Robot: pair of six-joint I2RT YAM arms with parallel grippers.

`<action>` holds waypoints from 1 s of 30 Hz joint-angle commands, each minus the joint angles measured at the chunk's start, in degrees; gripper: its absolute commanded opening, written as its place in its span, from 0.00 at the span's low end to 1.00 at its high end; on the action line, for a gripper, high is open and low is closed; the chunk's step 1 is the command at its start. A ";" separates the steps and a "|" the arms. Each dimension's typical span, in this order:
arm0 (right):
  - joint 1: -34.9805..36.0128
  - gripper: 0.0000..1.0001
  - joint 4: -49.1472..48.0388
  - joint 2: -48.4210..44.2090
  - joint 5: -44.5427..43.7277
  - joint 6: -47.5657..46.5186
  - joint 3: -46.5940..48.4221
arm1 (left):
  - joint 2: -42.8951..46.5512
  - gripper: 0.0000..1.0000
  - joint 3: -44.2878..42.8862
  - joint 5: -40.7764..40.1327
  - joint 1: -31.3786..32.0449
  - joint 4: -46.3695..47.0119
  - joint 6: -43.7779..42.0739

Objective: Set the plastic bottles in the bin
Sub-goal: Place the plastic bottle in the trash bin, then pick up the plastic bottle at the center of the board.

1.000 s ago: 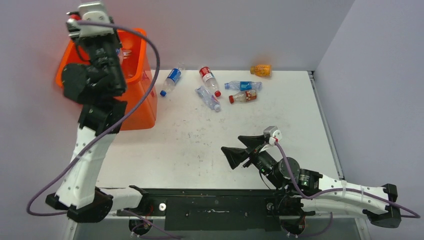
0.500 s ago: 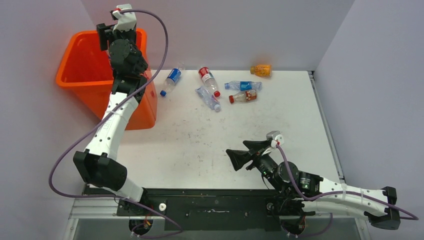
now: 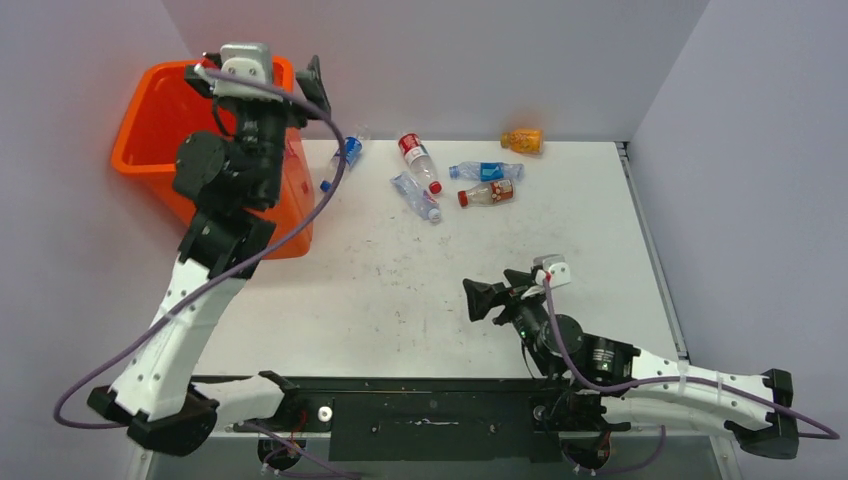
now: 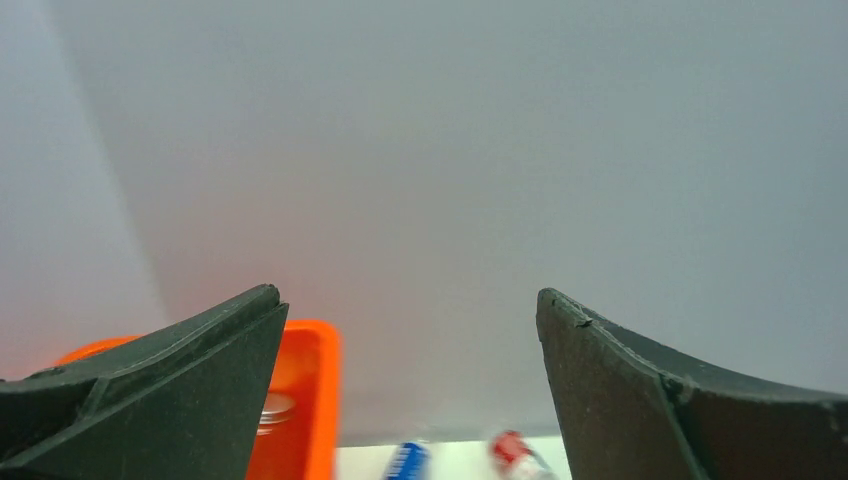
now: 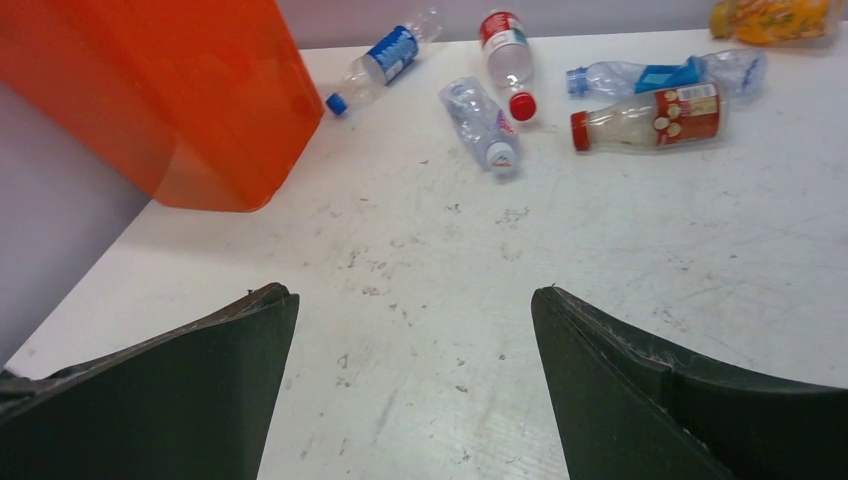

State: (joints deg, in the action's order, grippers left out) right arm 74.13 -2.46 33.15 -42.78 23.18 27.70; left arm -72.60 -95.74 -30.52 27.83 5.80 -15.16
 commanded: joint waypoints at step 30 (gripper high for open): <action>-55.86 0.90 -22.05 68.11 29.62 44.25 25.31 | 36.79 0.96 57.72 26.59 8.82 -12.93 31.35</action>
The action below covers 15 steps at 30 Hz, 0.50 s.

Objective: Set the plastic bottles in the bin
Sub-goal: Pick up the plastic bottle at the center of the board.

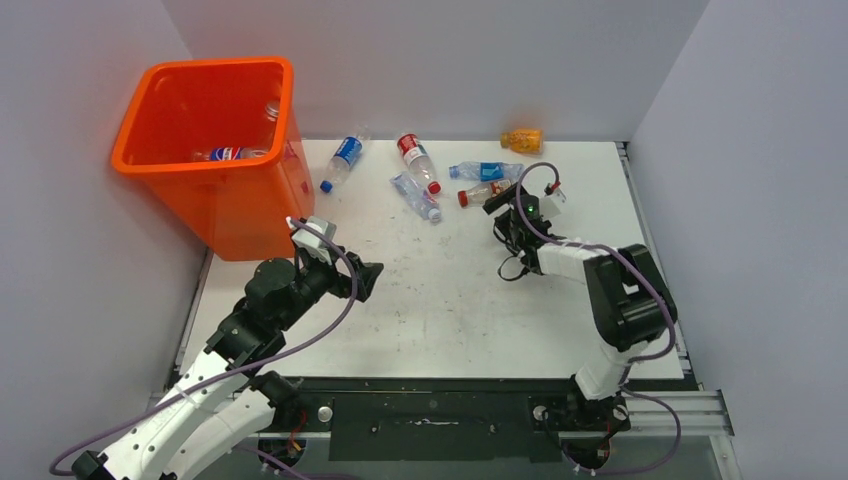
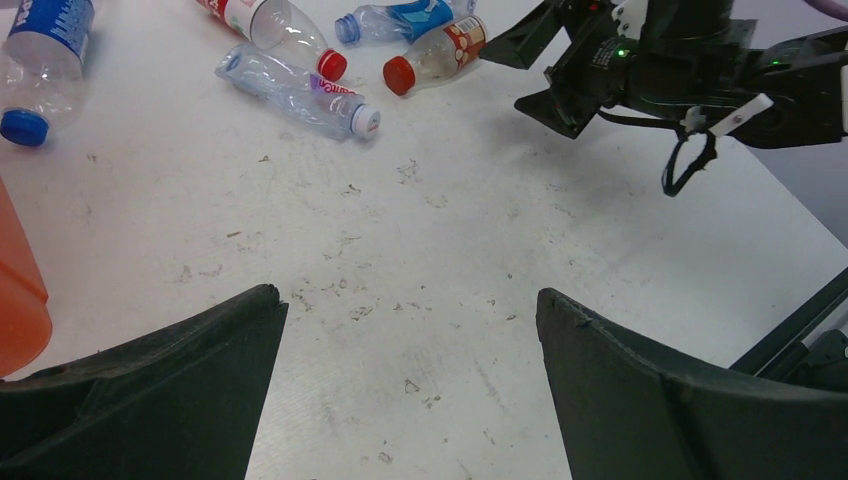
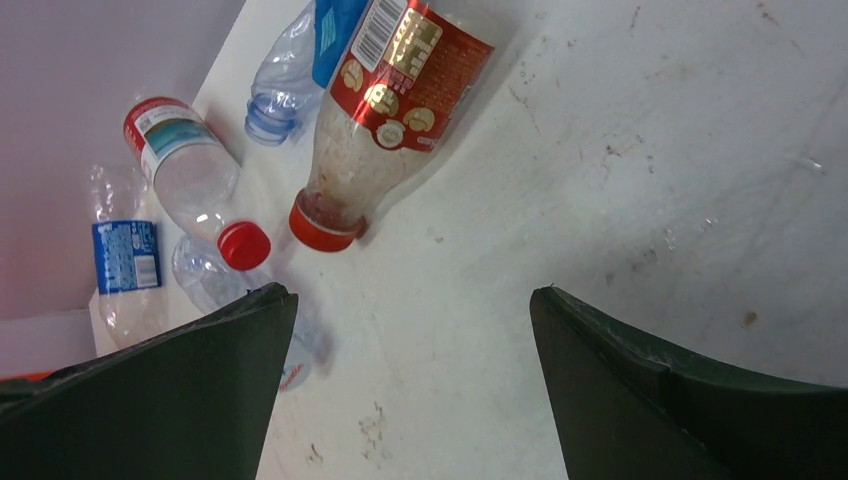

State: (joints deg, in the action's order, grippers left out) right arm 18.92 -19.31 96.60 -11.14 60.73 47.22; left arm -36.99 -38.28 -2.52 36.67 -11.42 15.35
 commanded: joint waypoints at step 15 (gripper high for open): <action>-1.81 0.90 -5.43 21.26 -6.74 16.11 17.42 | 2.02 0.96 0.66 -0.84 -0.02 4.31 -0.61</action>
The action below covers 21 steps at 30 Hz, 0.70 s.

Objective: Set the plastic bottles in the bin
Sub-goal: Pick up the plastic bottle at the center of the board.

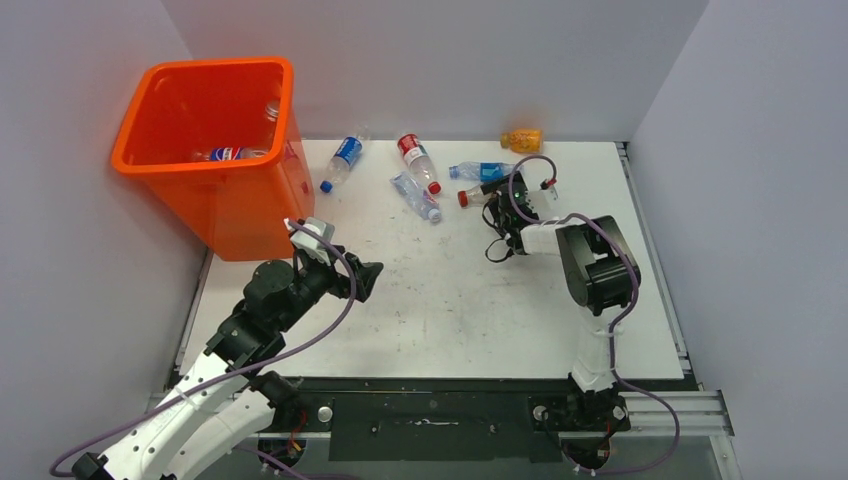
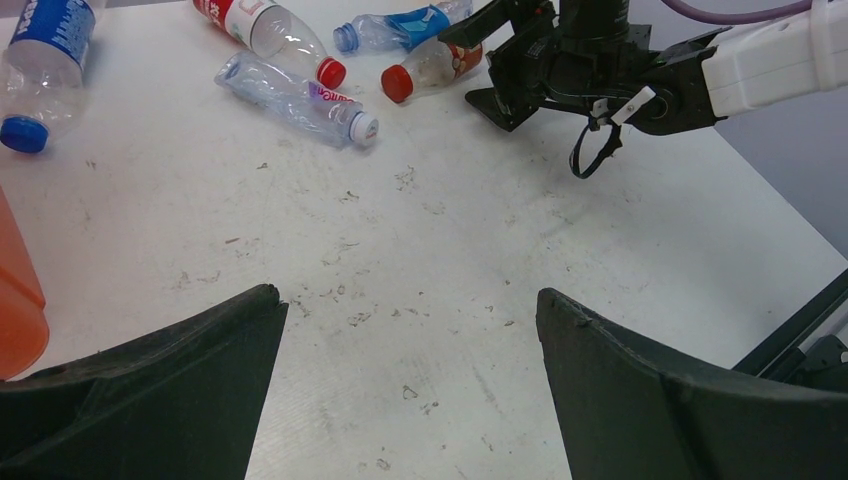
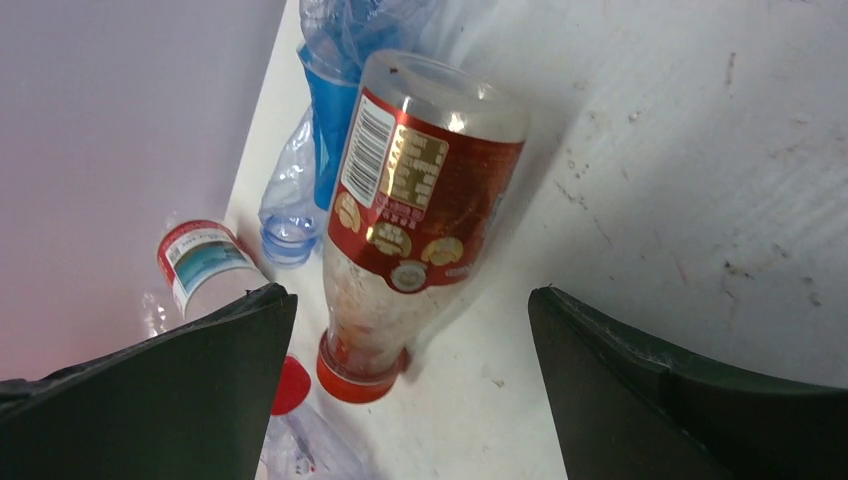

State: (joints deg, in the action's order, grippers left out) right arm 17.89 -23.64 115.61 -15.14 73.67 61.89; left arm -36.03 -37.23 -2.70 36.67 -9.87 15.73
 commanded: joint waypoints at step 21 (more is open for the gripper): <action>-2.59 0.46 1.58 10.35 3.81 2.21 5.02 | 0.92 0.96 -0.38 -0.87 -0.01 2.31 -1.93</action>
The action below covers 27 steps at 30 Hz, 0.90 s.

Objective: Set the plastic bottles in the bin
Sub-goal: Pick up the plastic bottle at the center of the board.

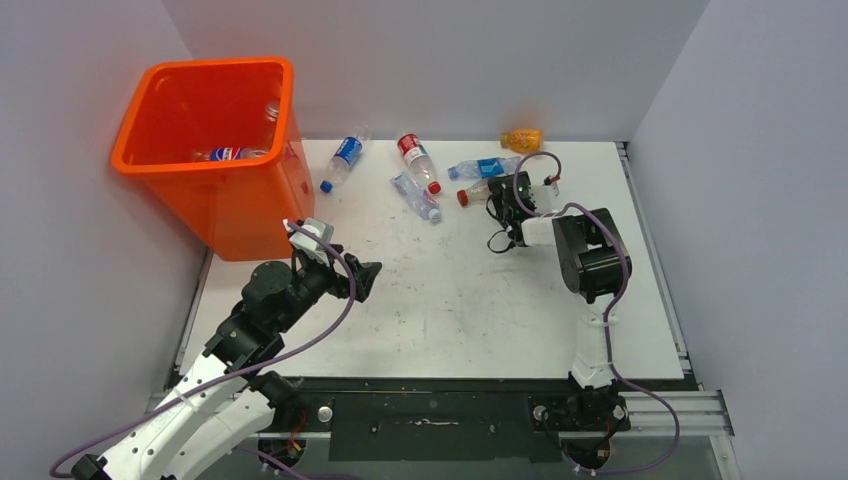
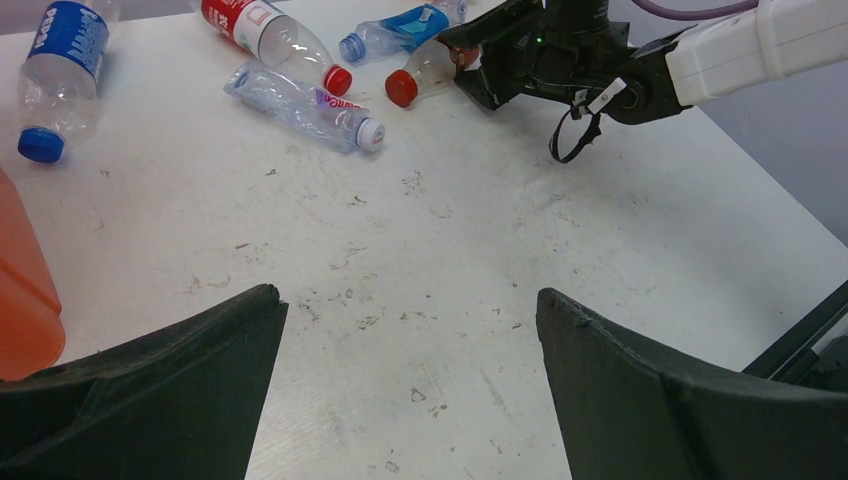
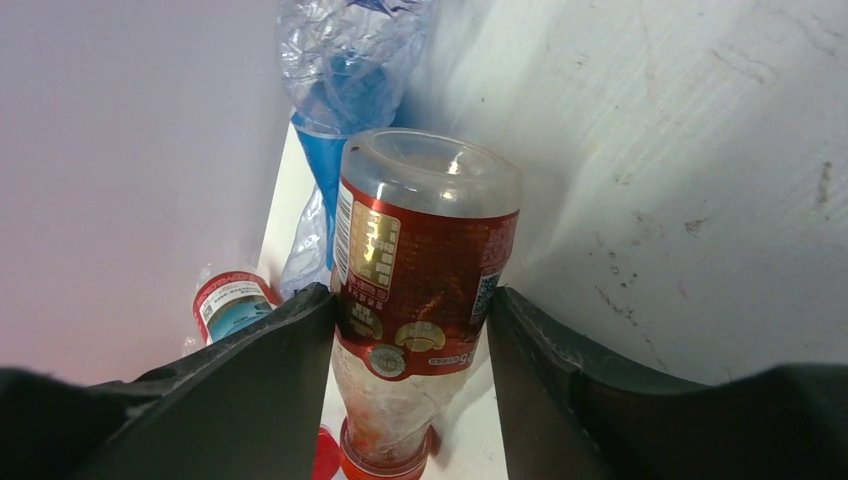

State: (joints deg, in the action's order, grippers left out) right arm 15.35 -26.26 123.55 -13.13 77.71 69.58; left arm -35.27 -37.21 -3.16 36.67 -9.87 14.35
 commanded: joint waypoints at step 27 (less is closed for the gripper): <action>16.18 0.05 -20.73 -58.64 11.68 -22.11 -48.23 | 5.89 0.96 2.85 -5.82 0.37 8.98 8.72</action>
State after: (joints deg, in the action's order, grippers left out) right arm 27.42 -43.90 73.56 -5.28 63.96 25.08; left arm -31.27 -34.96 -5.56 36.71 -6.33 17.76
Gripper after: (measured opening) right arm 0.521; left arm 0.962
